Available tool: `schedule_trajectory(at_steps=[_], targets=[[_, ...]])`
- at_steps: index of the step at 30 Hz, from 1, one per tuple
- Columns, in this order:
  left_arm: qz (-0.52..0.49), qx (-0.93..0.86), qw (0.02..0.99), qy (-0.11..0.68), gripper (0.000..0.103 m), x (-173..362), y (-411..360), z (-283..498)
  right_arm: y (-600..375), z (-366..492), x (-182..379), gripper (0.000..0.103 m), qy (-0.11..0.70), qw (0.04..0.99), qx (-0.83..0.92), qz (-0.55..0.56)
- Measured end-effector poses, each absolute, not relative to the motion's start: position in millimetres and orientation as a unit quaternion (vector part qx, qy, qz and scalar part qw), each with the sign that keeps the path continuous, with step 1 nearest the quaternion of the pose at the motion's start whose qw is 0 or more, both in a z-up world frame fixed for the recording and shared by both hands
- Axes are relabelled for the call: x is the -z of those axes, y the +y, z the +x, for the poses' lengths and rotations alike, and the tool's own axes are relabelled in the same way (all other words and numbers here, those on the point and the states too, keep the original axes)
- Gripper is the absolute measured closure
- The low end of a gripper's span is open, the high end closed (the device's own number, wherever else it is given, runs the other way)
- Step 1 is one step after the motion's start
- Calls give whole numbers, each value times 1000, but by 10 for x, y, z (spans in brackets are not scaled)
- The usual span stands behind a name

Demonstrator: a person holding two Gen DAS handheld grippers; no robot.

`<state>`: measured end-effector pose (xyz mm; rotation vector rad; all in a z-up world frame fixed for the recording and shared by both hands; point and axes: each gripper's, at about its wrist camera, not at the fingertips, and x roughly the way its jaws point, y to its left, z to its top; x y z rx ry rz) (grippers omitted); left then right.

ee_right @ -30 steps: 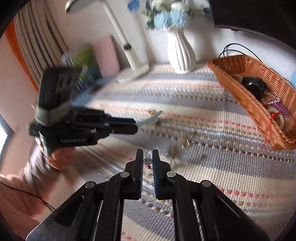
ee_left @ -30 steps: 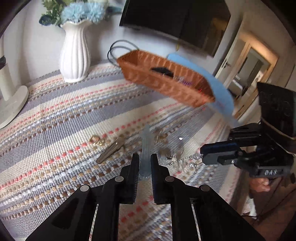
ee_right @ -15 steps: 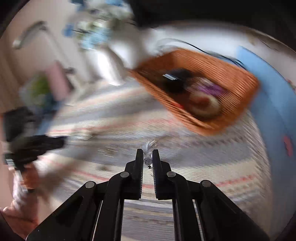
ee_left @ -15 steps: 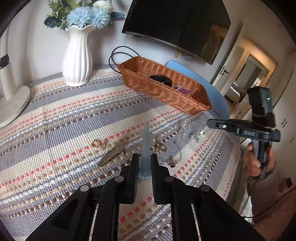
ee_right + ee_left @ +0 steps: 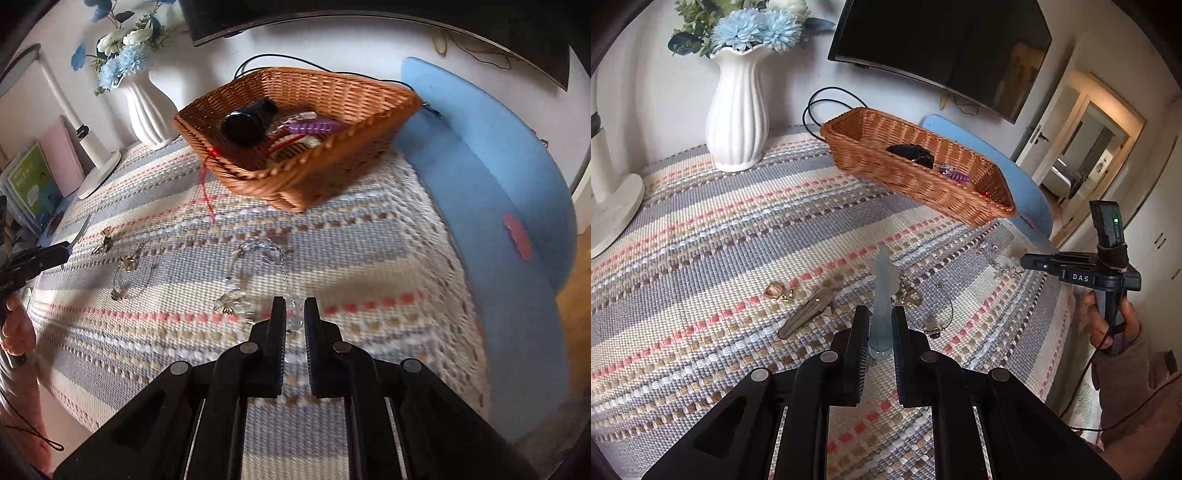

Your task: Organize jewelry

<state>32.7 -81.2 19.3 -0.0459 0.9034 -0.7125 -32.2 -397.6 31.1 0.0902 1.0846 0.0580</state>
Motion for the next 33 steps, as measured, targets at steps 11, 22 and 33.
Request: schedule_trajectory(at_steps=[11,22,33], targets=[[-9,346,838,421,90,-217,-953,284,-3509,-220,-324,62,500,862,-81,-12],[-3,345,842,414,90,-270,-967,311,-3140,-190,-223,92,513,848,-94,-93],[31,357,858,368,90,-868,-1360,645,-3292,-194,-1351,92,401,905,-140,-21]])
